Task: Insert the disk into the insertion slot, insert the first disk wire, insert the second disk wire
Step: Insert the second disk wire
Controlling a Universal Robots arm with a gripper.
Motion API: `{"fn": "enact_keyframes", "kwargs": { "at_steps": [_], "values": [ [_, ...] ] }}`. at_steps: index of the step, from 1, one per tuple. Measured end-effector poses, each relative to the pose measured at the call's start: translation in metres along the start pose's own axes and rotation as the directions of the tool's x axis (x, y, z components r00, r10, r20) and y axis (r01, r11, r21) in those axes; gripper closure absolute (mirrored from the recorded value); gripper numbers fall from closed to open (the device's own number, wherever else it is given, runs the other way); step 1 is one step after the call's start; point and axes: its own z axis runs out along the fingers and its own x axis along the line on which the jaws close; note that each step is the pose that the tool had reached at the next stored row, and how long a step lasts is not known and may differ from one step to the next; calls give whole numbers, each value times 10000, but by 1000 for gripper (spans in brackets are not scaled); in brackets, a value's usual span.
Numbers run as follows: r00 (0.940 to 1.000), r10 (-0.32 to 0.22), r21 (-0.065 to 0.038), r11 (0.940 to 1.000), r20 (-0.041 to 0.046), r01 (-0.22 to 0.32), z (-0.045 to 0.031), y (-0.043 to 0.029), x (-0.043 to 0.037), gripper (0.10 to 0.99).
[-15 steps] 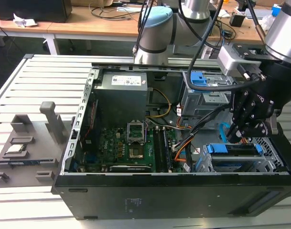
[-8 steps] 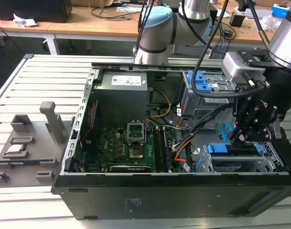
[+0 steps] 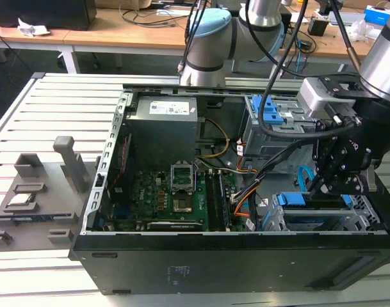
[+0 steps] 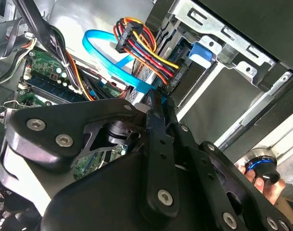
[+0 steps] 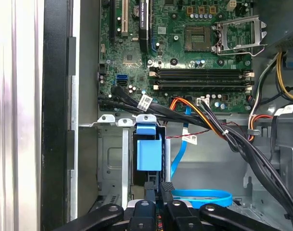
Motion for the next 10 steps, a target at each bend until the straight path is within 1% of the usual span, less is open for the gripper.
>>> {"fn": "enact_keyframes", "kwargs": {
  "at_steps": [6, 7, 8, 9, 10],
  "values": [
    [10000, -1, 1, 10000, 10, 1, 5, -1, 0, 914],
    [10000, -1, 0, 10000, 4, 1, -1, 0, 0, 851],
    [10000, -1, 0, 10000, 11, 1, -48, 2, 2, 851],
    [10000, 0, 0, 10000, 5, 0, -116, 5, 4, 851],
    [10000, -1, 0, 10000, 4, 1, -166, 7, 5, 851]
  ]
}}
